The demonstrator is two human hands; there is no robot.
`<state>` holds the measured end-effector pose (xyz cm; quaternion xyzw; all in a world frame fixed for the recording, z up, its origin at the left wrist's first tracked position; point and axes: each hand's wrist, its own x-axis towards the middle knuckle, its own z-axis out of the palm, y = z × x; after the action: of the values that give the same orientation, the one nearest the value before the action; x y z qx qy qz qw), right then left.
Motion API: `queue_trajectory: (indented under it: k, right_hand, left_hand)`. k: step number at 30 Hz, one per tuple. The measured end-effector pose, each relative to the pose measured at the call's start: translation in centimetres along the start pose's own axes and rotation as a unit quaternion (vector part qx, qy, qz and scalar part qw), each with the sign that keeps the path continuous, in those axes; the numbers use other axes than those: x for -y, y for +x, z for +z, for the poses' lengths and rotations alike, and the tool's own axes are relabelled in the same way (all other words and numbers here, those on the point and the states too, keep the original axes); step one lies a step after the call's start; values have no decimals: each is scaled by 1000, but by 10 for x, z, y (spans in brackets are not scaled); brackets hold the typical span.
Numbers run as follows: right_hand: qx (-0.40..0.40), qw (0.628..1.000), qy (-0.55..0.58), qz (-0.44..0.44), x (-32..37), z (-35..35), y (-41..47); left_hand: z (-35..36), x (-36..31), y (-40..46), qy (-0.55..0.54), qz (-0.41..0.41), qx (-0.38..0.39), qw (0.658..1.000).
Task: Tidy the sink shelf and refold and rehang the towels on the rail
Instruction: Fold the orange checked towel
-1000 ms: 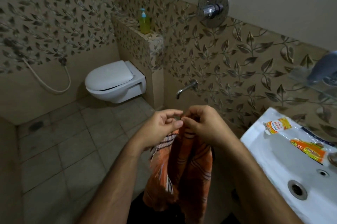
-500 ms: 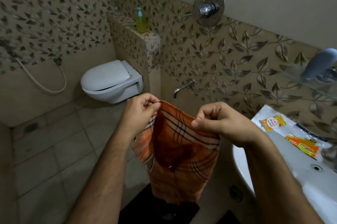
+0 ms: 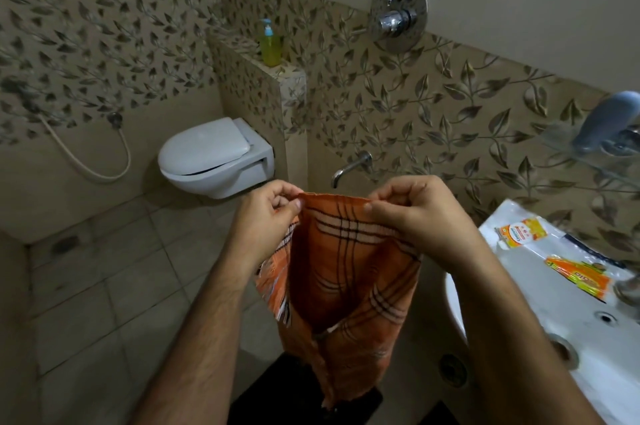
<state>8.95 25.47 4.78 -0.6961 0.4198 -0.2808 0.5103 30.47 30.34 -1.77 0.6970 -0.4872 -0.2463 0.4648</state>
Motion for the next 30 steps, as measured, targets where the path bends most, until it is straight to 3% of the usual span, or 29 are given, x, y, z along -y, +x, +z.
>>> queue_trajectory:
  k: [4, 8, 13, 18, 23, 26, 28, 30]
  right_hand:
    - [-46, 994, -98, -34, -5, 17, 9]
    - [5, 992, -121, -40, -15, 28, 10]
    - [46, 994, -98, 2, -24, 33, 5]
    - [137, 983, -90, 85, -44, 21, -2]
    - [169, 981, -16, 95, -49, 8, -7]
    - [141, 967, -173, 120, -56, 12, -4]
    - [120, 930, -323, 131, -60, 18, -5]
    - [117, 907, -378, 147, -63, 26, -9]
  left_hand:
    - [2, 2, -10, -92, 0, 90, 992]
    - [11, -3, -23, -166, 30, 179, 969]
    - [21, 1, -31, -114, -6, 113, 987]
    - [20, 18, -26, 62, 2, 3, 998]
    - [19, 31, -29, 113, -25, 25, 993]
    - [21, 30, -32, 121, -25, 3, 992]
    - [18, 30, -35, 117, -22, -22, 993]
    - [14, 32, -36, 115, -17, -20, 993]
